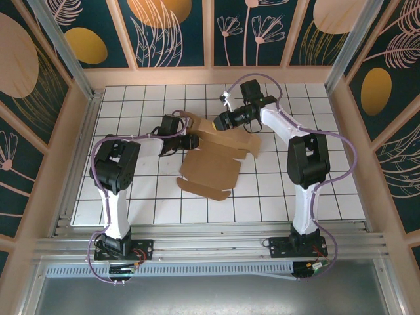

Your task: Fold the paper box

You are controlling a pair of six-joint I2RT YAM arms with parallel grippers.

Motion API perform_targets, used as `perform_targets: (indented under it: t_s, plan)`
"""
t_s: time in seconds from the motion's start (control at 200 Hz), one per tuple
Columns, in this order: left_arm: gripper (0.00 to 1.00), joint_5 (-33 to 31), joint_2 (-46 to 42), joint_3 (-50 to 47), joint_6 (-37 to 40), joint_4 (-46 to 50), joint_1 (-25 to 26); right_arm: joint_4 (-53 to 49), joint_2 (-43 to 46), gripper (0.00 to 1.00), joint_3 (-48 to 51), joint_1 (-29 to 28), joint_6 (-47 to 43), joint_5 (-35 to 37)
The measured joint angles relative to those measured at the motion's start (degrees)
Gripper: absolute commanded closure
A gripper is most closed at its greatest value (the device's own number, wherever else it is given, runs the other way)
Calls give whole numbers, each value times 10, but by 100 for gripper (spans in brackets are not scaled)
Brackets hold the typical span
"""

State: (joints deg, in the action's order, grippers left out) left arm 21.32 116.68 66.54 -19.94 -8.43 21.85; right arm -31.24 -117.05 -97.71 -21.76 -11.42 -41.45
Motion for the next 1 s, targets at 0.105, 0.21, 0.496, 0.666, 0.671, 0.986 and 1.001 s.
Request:
perform_targets:
  t_s: [0.105, 0.21, 0.496, 0.666, 0.671, 0.986, 1.001]
  plan:
    - [75, 27, 0, 0, 4, -3, 0, 6, 0, 51, 3, 0, 3, 3]
    - [79, 43, -2, 0, 5, -7, 1, 15, 0, 52, 12, 0, 9, 5]
    - [86, 62, -19, 0, 33, -19, 14, 25, 2, 54, 18, 0, 20, 9]
    - [84, 19, -19, 0, 50, -24, 42, 28, 3, 54, 20, 1, 29, 13]
    - [84, 17, -19, 0, 50, -24, 42, 28, 3, 54, 21, 1, 29, 13]
    - [66, -12, -17, -11, 41, -65, 70, 28, 3, 55, 23, 5, 30, 17]
    - [65, -12, -17, -12, 39, -68, 70, 28, 3, 55, 23, 5, 30, 17]
